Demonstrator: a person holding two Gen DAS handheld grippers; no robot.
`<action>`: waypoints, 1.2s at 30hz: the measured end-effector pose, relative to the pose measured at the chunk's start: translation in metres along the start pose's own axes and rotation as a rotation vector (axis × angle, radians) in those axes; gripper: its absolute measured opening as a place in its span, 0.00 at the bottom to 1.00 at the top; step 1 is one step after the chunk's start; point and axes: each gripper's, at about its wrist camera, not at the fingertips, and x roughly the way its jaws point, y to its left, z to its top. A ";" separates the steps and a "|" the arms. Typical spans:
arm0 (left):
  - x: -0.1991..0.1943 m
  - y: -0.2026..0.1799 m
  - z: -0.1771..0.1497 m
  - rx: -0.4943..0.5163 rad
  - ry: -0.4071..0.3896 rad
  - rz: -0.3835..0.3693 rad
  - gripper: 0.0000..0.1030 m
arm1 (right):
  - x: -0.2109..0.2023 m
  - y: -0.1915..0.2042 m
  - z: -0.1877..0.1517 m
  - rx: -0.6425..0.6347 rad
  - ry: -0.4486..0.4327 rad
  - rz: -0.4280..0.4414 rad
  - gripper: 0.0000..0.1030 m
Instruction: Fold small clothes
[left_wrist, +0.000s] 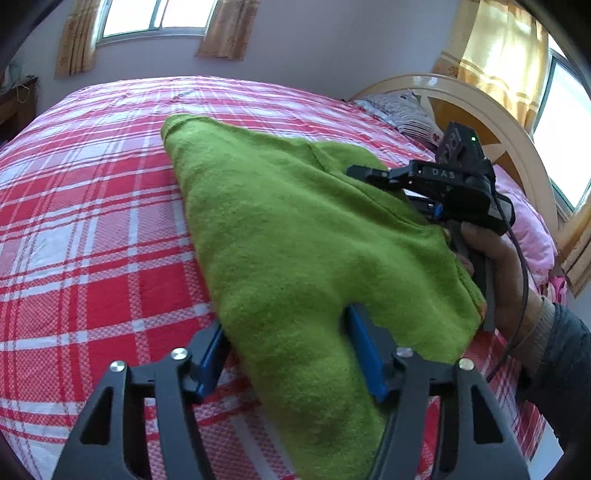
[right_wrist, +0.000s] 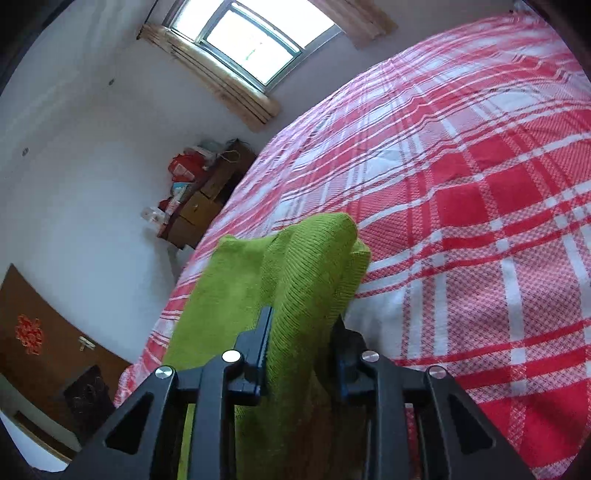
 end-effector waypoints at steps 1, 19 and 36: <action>-0.001 0.000 0.000 0.001 -0.002 0.003 0.60 | 0.001 0.001 0.000 -0.004 -0.002 -0.009 0.27; -0.041 -0.007 0.000 0.032 0.016 0.040 0.36 | -0.026 0.035 -0.027 -0.025 -0.081 0.022 0.25; -0.089 -0.002 -0.021 0.037 -0.032 0.051 0.34 | -0.025 0.078 -0.062 -0.027 -0.067 0.054 0.25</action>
